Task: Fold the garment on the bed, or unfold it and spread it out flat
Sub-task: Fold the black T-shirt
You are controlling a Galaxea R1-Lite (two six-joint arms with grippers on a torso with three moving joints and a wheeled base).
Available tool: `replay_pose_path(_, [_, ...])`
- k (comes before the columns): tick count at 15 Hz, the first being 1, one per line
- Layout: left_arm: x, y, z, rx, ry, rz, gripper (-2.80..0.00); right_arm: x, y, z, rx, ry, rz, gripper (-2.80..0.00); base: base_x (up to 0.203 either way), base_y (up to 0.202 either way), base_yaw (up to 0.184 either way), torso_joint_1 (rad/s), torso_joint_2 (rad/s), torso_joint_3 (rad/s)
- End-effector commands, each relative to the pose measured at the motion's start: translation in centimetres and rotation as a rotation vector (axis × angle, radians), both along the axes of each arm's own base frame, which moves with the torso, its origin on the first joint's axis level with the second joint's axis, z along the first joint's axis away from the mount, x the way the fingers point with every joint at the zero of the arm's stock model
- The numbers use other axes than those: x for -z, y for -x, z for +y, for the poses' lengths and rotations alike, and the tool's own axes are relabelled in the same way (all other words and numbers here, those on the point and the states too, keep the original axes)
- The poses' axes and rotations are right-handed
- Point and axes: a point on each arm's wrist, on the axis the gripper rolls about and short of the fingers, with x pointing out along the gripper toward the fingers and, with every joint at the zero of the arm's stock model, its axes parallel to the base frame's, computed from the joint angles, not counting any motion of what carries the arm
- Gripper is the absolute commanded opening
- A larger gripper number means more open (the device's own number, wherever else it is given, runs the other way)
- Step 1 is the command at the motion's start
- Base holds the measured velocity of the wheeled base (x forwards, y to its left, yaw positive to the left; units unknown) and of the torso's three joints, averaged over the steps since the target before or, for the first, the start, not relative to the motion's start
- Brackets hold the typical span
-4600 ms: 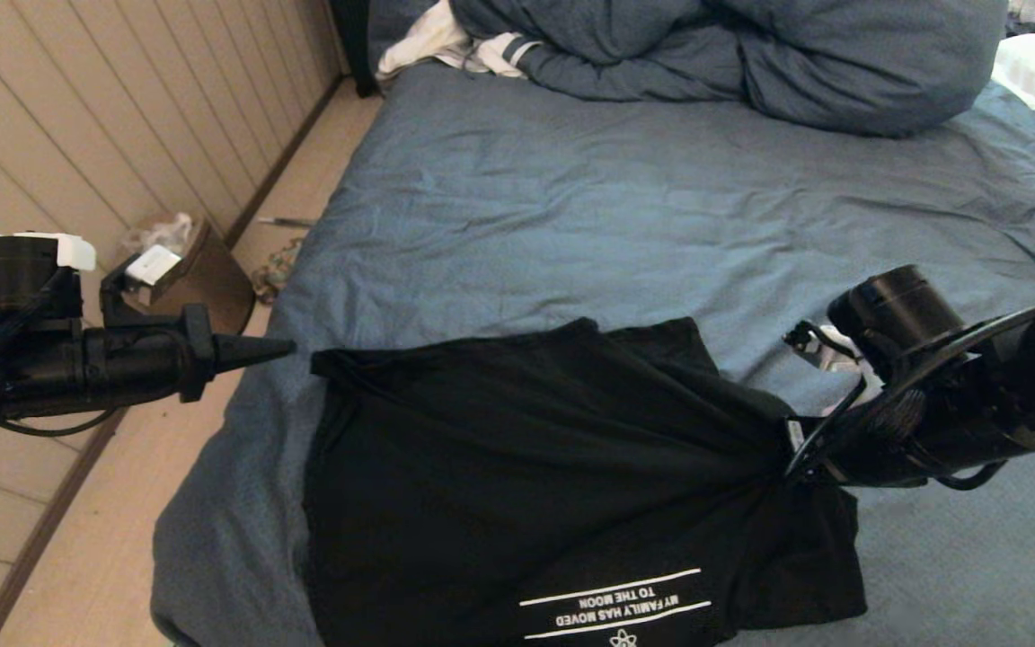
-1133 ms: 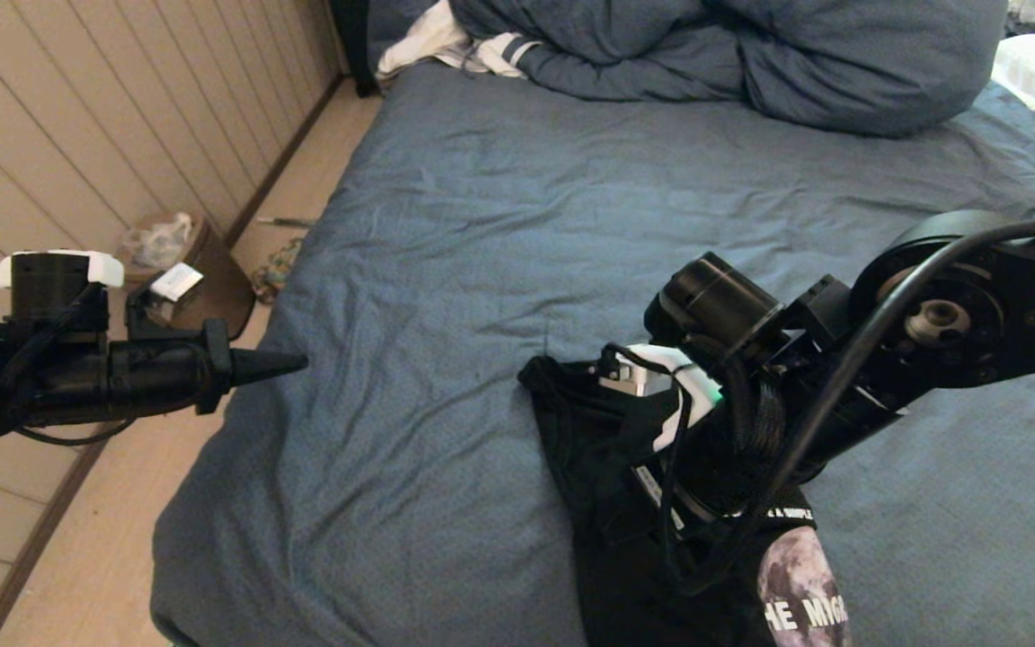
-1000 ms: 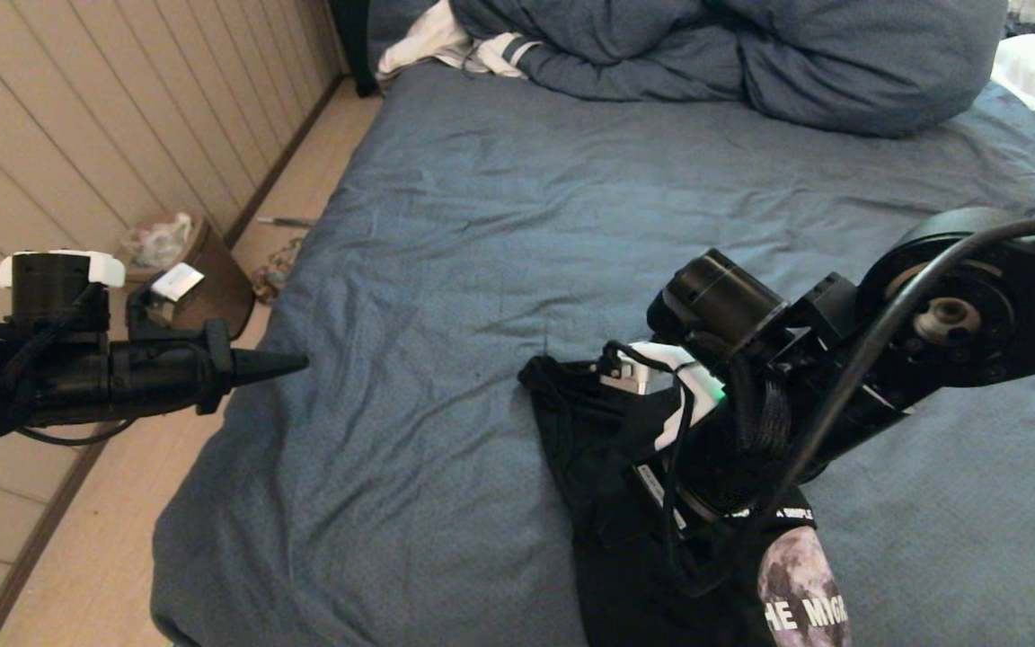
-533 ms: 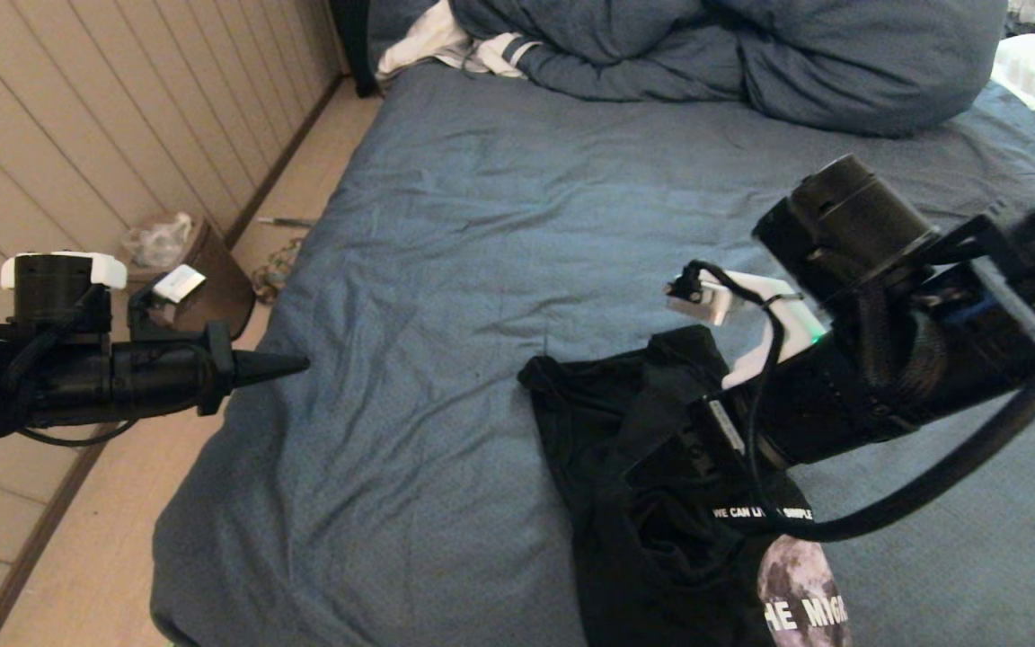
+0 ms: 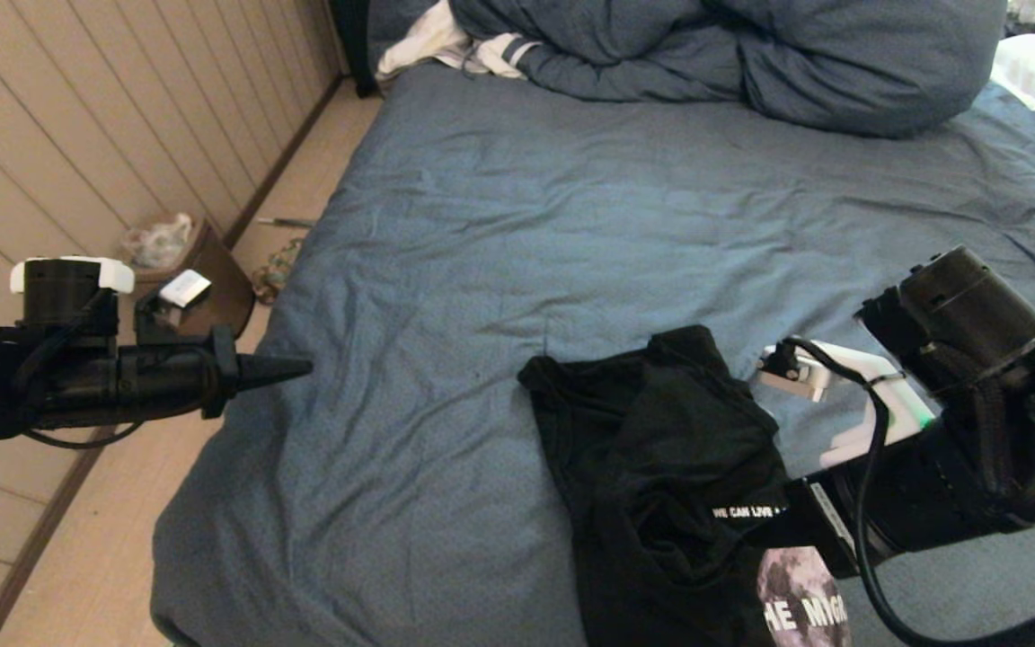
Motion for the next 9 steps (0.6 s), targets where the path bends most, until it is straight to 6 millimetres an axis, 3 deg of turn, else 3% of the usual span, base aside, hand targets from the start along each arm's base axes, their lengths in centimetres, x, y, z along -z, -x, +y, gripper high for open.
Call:
replay_pose_path(1, [0.1, 0.0, 0.0, 0.003, 0.005, 0.003, -2.8, 1.9, -0.2, -0.8, 0.038, -0.012, -0.029, -2.8, 0.0, 0.0, 0.0, 0.0, 0.0, 0.0])
replay_pose_path(9, [0.1, -0.1, 0.0, 0.002, 0.004, 0.004, -2.8, 4.8, -3.8, -1.9, 0.144, 0.016, 0.005, -2.8, 0.0, 0.0, 0.0, 0.0, 0.0, 0.0])
